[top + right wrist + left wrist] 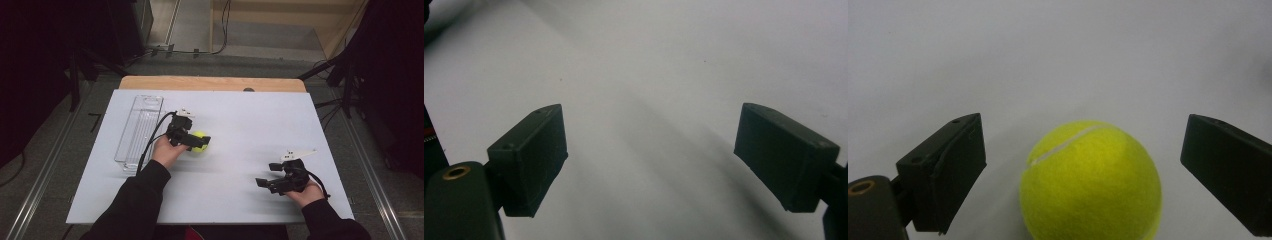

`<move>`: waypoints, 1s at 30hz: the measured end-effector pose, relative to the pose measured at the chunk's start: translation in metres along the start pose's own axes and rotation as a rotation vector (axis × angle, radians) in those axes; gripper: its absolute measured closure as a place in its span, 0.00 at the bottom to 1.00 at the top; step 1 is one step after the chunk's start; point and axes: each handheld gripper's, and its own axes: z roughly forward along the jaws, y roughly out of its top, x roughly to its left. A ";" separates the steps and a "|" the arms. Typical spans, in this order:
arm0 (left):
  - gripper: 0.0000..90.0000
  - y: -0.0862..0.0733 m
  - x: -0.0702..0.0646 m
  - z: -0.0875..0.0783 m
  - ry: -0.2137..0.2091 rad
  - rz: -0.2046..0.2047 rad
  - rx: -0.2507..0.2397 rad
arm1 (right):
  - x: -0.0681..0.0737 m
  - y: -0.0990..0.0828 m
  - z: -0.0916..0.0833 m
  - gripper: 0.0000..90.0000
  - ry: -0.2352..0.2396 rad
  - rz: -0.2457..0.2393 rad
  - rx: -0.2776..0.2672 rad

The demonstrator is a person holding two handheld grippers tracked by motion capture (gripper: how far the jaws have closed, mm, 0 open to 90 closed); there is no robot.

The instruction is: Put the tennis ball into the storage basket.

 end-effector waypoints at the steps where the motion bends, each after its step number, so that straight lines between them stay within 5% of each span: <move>1: 0.06 -0.001 0.000 0.000 0.005 0.005 0.003 | 0.000 0.000 0.000 0.13 -0.001 -0.002 0.002; 30: 0.09 -0.023 -0.002 0.021 0.020 0.021 0.061 | 0.001 0.000 0.000 0.13 -0.006 -0.008 0.003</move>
